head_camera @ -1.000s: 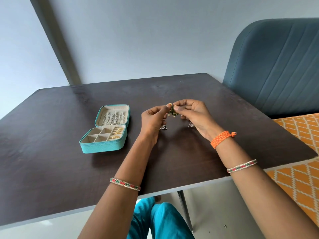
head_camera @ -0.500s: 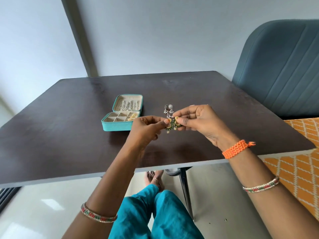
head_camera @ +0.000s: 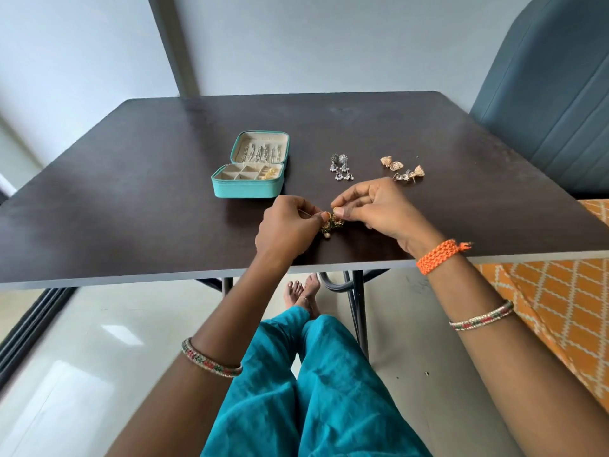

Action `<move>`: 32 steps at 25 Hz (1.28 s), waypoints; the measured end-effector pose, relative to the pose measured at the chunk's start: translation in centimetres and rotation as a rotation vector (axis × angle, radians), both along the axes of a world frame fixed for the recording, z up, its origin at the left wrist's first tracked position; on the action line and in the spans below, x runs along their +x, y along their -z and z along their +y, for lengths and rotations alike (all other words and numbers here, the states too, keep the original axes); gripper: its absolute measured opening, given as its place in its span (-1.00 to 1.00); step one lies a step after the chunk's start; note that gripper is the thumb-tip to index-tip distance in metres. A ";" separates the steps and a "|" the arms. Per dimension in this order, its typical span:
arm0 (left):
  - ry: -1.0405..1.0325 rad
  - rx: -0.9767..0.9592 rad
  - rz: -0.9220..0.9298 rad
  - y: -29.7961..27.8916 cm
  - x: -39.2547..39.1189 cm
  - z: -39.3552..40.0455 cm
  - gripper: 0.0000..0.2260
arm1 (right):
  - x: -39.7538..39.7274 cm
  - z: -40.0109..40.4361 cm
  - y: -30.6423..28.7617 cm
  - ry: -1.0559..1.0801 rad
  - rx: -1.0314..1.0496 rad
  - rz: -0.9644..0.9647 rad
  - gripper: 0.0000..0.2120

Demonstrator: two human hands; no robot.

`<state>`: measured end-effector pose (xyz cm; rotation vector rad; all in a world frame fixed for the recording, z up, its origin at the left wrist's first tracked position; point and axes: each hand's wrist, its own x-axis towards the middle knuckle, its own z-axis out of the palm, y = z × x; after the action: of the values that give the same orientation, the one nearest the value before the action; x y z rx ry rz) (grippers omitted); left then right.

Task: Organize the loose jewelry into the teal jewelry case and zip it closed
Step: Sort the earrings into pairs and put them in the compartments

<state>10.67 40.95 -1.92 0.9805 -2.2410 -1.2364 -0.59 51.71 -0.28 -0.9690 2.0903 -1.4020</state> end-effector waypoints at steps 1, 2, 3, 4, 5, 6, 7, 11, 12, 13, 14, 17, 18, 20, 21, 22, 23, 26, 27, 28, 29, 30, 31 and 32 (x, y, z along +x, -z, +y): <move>0.013 0.023 0.011 0.0 -0.2 -0.1 -0.88 | -0.2 0.0 0.0 -0.004 0.000 -0.003 -0.90; 0.035 0.074 0.039 -0.1 -0.2 -0.3 -0.88 | -0.4 0.1 0.0 -0.018 0.000 -0.008 -0.92; 0.063 0.135 0.075 -0.3 -0.1 -0.4 -0.88 | -0.6 0.1 0.1 -0.044 -0.001 -0.017 -0.93; 0.097 0.196 0.106 -0.6 0.1 -0.5 -0.87 | -0.9 0.3 0.1 -0.074 -0.008 -0.037 -0.93; 0.131 0.236 0.125 -0.8 0.3 -0.5 -0.86 | -1.1 0.4 0.1 -0.104 -0.025 -0.069 -0.92; 0.162 0.249 0.138 -0.8 0.5 -0.5 -0.85 | -1.3 0.6 0.1 -0.130 -0.049 -0.107 -0.91; 0.189 0.238 0.147 -0.6 0.7 -0.6 -0.85 | -1.4 0.8 0.1 -0.153 -0.072 -0.134 -0.91; 0.216 0.130 0.173 0.7 0.9 -0.8 -0.87 | -1.2 1.1 0.2 -0.203 -0.103 -0.118 -0.89; 0.202 0.100 0.163 1.0 0.9 -0.9 -0.88 | -1.2 1.1 0.3 -0.198 -0.107 -0.107 -0.88; 0.192 0.067 0.150 1.1 1.0 -0.9 -0.88 | -1.2 1.0 0.4 -0.190 -0.107 -0.092 -0.88; 0.182 0.030 0.136 1.2 1.0 -0.8 -0.88 | -1.1 1.0 0.5 -0.181 -0.104 -0.073 -0.87; 0.114 -0.081 0.095 1.0 1.0 -0.3 -0.87 | -0.9 0.6 0.5 -0.148 -0.057 -0.005 -0.89; 0.083 -0.102 0.094 1.0 1.0 -0.1 -0.87 | -0.8 0.4 0.5 -0.130 -0.037 0.014 -0.91; 0.015 -0.130 0.113 1.2 1.1 0.4 -0.86 | -0.5 0.2 0.5 -0.095 -0.008 0.060 -0.92; -0.023 -0.138 0.131 1.2 1.1 0.8 -0.85 | -0.4 0.0 0.6 -0.081 0.005 0.090 -0.93; -0.058 -0.149 0.147 1.2 1.1 1.0 -0.86 | -0.2 -0.1 0.6 -0.070 0.016 0.118 -0.94; -0.086 -0.162 0.155 1.2 1.1 1.3 -0.86 | -0.1 -0.2 0.7 -0.062 0.024 0.136 -0.93; -0.103 -0.176 0.117 0.9 0.9 1.6 -0.86 | 0.0 -0.4 0.8 -0.049 0.015 0.118 -0.92; -0.096 -0.167 0.100 0.9 0.8 1.4 -0.86 | 0.0 -0.4 0.8 -0.052 0.000 0.102 -0.92; -0.085 -0.154 0.087 0.8 0.7 1.2 -0.86 | 0.0 -0.3 0.8 -0.059 -0.023 0.080 -0.91; -0.072 -0.138 0.082 0.8 0.6 0.9 -0.86 | 0.0 -0.2 0.8 -0.067 -0.055 0.051 -0.91; -0.058 -0.121 0.081 0.8 0.7 0.7 -0.85 | 0.1 -0.1 0.8 -0.075 -0.092 0.018 -0.89; -0.045 -0.110 0.083 0.8 0.7 0.5 -0.85 | 0.1 0.0 0.8 -0.084 -0.127 -0.014 -0.88; -0.034 -0.107 0.085 0.9 0.7 0.5 -0.86 | 0.1 0.1 0.8 -0.092 -0.157 -0.041 -0.86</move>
<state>11.35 41.42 -2.83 0.9052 -2.1909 -1.1102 -0.50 51.84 -1.10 -1.0739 1.9035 -1.5428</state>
